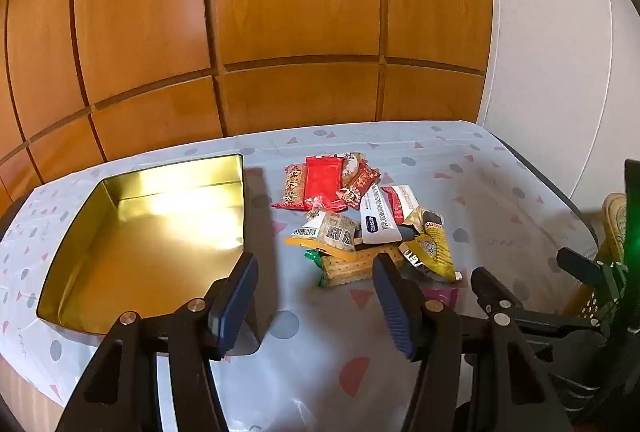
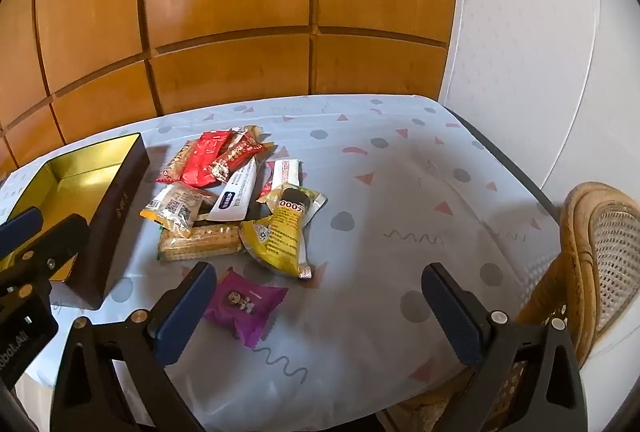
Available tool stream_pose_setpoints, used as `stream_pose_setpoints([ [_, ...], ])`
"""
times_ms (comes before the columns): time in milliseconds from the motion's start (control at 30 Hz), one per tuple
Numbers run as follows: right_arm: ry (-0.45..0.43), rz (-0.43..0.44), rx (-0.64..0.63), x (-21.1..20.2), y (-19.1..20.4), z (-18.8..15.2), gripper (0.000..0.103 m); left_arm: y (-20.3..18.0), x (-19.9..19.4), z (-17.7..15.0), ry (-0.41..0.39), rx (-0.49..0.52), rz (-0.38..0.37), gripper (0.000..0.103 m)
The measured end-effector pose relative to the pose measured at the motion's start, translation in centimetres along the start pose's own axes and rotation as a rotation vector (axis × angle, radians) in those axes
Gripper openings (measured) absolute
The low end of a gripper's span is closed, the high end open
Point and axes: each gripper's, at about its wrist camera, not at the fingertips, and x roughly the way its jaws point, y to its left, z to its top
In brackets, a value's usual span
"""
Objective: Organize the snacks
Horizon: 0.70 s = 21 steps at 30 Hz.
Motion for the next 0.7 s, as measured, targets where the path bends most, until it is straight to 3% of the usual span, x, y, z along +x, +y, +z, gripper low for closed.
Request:
stream_pose_setpoints([
  [33, 0.035, 0.028, 0.028, 0.0, -0.2, 0.0, 0.103, 0.0, 0.0, 0.0, 0.002, 0.001, 0.001, 0.060],
  [267, -0.015, 0.016, -0.017, -1.0, 0.4, 0.6, 0.103, 1.1, 0.0, -0.5, 0.008, -0.008, -0.022, 0.060],
  [700, 0.001, 0.037, -0.022, 0.2, 0.3, 0.2, 0.103, 0.7, 1.0, -0.7, 0.046, -0.015, -0.010, 0.060],
])
